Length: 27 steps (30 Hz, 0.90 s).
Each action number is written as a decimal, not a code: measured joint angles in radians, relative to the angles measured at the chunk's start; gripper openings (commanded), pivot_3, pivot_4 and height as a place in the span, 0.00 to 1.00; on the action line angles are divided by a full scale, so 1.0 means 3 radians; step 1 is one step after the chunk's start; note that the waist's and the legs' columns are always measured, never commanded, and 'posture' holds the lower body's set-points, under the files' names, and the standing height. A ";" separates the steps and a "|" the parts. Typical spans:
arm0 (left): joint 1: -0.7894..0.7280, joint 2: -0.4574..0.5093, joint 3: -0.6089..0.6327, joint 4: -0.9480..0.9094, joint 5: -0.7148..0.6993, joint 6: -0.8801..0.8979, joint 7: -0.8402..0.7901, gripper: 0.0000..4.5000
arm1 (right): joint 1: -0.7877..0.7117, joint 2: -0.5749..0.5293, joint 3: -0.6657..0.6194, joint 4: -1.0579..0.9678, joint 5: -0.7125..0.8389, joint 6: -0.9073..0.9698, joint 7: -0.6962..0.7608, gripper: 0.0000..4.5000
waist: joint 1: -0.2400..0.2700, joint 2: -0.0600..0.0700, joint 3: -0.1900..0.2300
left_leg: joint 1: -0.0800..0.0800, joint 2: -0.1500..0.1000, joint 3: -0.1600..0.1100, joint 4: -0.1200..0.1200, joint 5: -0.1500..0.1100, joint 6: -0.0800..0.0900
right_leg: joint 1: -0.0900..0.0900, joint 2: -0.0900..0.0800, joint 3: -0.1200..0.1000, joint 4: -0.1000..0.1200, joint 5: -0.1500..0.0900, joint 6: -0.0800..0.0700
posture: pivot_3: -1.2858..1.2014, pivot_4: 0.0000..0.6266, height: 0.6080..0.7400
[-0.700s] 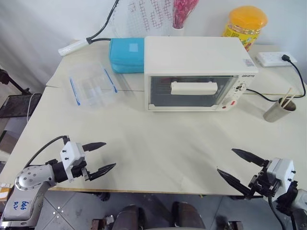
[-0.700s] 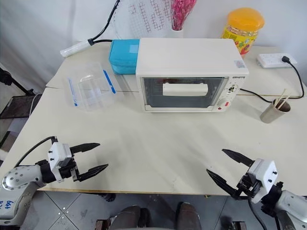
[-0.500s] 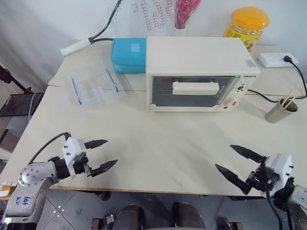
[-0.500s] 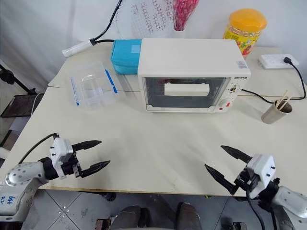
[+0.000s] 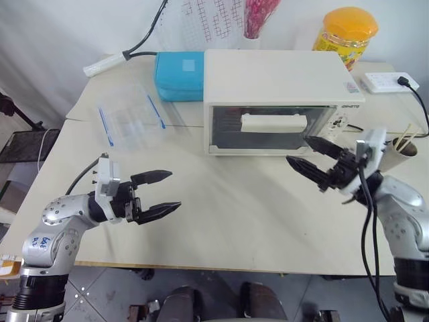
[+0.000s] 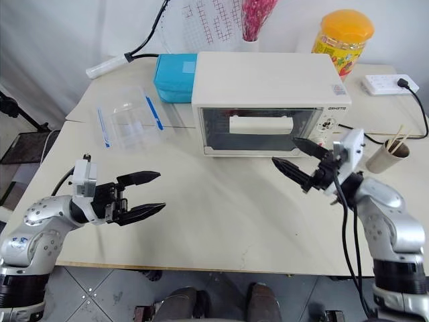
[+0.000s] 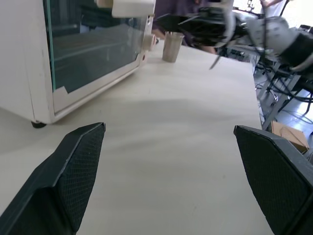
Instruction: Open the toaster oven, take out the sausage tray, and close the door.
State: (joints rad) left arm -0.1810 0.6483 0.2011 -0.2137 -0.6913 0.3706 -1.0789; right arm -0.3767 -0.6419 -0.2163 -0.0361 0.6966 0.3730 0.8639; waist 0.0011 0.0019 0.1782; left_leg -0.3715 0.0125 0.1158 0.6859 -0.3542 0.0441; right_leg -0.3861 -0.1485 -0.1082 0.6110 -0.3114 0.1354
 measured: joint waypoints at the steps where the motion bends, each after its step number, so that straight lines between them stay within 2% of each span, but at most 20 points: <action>1: -0.0013 -0.0017 -0.0008 -0.0002 -0.0003 0.0002 0.0003 0.99 | -0.0097 0.0043 0.0028 0.0121 -0.0049 -0.0022 0.0012 1.00 | -0.0004 0.0000 0.0000 | 0.0000 0.0000 0.0000 0.0001 0.0000 0.0000 | 0.0000 0.0000 0.0000 0.0000 0.0000 0.0001 | 0.52 0.24 1.00; 8: 0.0053 -0.0063 -0.0025 -0.0010 -0.0001 0.0010 0.0079 0.99 | -0.0323 0.0122 0.0062 0.0384 -0.0185 -0.0311 0.0376 1.00 | -0.0016 0.0000 0.0000 | -0.0001 0.0002 0.0001 0.0000 0.0000 0.0000 | -0.0002 0.0001 0.0000 0.0001 0.0001 0.0001 | 0.52 0.24 1.00; 12: 0.0093 -0.0086 -0.0009 -0.0007 -0.0004 0.0084 0.0214 0.99 | -0.0134 -0.0016 0.0142 0.0216 -0.0382 -0.0649 0.0758 1.00 | -0.0008 0.0000 0.0000 | 0.0000 0.0001 0.0000 0.0000 0.0000 0.0000 | -0.0001 0.0001 0.0001 0.0000 0.0001 0.0002 | 0.52 0.24 1.00; 15: -0.0067 -0.0163 0.0000 0.0089 -0.0011 0.0122 0.0324 0.99 | 0.0027 -0.0083 0.0161 0.0107 -0.0421 -0.0684 0.0890 1.00 | -0.0010 0.0000 0.0000 | 0.0000 0.0002 0.0001 0.0001 0.0001 -0.0001 | -0.0001 0.0001 0.0001 0.0002 0.0001 0.0002 | 0.52 0.24 1.00; 19: -0.0425 -0.0220 0.0103 0.0261 -0.0061 0.0156 0.0449 0.82 | 0.0250 -0.0206 0.0174 -0.0011 -0.0553 -0.0825 0.1024 1.00 | -0.0002 -0.0001 0.0000 | 0.0001 0.0003 0.0000 0.0002 0.0002 -0.0002 | 0.0000 0.0002 0.0000 0.0003 0.0001 0.0002 | 0.52 0.24 1.00; 23: -0.0874 -0.0421 -0.0010 0.0525 0.0055 0.0087 0.0564 0.54 | 0.0341 -0.0218 0.0184 -0.0023 -0.0718 -0.1041 0.1073 1.00 | 0.0002 -0.0002 0.0001 | 0.0000 -0.0002 0.0000 0.0003 0.0002 -0.0001 | 0.0001 0.0001 -0.0002 0.0002 0.0002 0.0003 | 0.52 0.24 1.00; 27: -0.1548 -0.0695 -0.0370 0.1257 0.0569 -0.0322 0.0616 0.25 | 0.0379 -0.0217 0.0182 0.0017 -0.0829 -0.1243 0.1076 1.00 | 0.0036 -0.0006 0.0003 | -0.0001 -0.0006 0.0000 0.0007 0.0003 0.0000 | 0.0004 0.0004 -0.0006 0.0000 0.0002 0.0004 | 0.52 0.24 1.00</action>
State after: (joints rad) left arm -0.6454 0.4399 0.0900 0.1633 -0.5207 0.2741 -0.8942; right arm -0.2629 -0.7071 -0.1617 -0.0309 0.4478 0.0002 1.1868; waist 0.0119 0.0002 0.1792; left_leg -0.3718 0.0106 0.1157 0.6881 -0.3533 0.0440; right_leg -0.3848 -0.1472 -0.1099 0.6110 -0.3108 0.1365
